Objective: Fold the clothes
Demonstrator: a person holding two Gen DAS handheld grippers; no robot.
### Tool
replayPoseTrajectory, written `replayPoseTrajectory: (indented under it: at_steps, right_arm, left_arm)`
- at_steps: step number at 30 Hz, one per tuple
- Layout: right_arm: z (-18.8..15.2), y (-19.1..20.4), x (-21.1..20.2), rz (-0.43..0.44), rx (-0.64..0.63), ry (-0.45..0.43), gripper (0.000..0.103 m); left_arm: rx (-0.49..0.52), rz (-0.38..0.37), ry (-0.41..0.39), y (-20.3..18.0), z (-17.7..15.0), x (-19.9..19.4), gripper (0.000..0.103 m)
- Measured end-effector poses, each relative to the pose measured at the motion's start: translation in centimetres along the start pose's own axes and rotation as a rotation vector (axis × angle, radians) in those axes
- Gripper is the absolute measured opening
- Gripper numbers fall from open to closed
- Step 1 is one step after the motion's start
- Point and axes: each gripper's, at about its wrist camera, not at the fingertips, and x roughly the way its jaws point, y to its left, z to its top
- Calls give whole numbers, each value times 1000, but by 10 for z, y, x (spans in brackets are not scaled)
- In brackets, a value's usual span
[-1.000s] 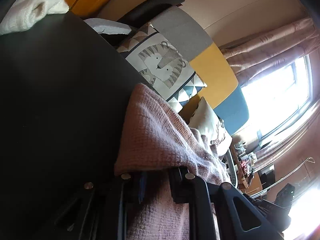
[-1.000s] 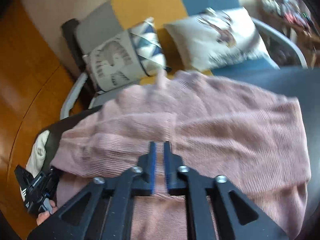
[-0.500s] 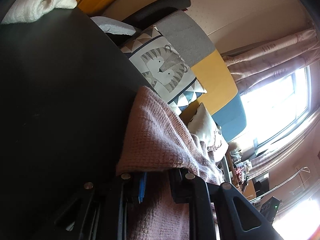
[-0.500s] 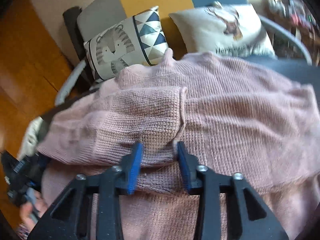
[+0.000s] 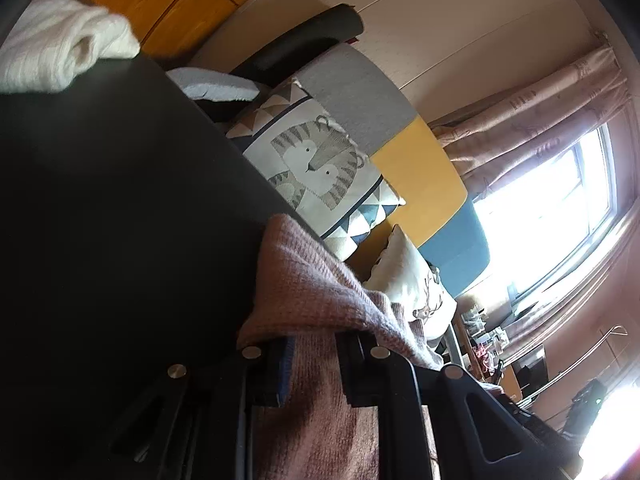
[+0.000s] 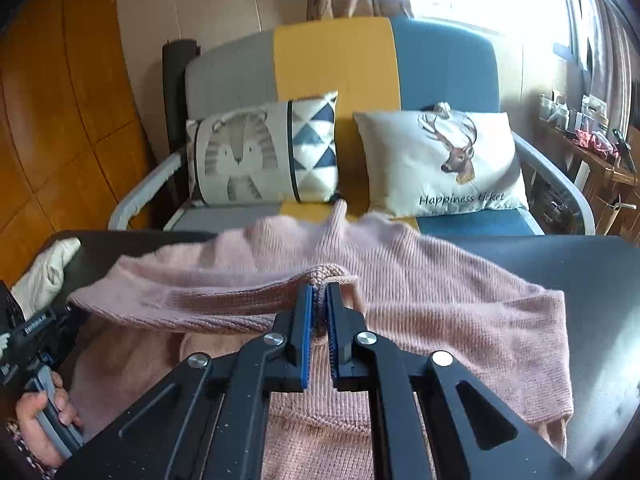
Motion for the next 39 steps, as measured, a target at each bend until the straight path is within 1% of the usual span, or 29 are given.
replayPoseTrajectory:
  at_steps: [4,8,12,14,17,19,22,25,27,30,33,37,38,39]
  right_arm:
    - [3,-6,6,-7,25,18,6]
    - [-3,-13,11,-8,60,45,6]
    - [-13,-19,22,-13,79,98,6]
    - [-24,-23,30,-6,100,137,6]
    - [-41,-32,43,18,164,200,6]
    - [-50,-35,51,29,190,239,6]
    - [-49,-36,50,31,198,236,6]
    - [-32,-37,39,44,213,192,6]
    - [-20,-37,28,53,215,147,6]
    - [-11,-34,20,50,194,123,6]
    - [-24,-32,30,-8,159,168,6]
    - [-52,-47,51,-32,230,245,6]
    - [-57,-49,54,-35,241,253,6]
    - [-58,-49,54,-36,234,243,6]
  left_arm:
    - [56,16,-5,-8,0,-3,18]
    - [96,70,-2,-14,-2,-2,18]
    - [55,113,29,-5,-4,1,18]
    - [9,128,40,5,-4,3,18]
    - [-34,120,38,14,-5,1,18]
    - [-29,118,35,14,-6,1,18]
    - [-22,113,33,13,-7,0,18]
    - [-21,105,29,13,-9,-3,18]
    - [-20,104,27,13,-9,-4,18]
    - [-27,106,34,14,-8,-3,18]
    - [-33,111,50,15,-8,0,18]
    - [-15,123,80,12,-8,3,18]
    - [-10,129,92,11,-8,4,18]
    - [-1,135,109,10,-8,5,18]
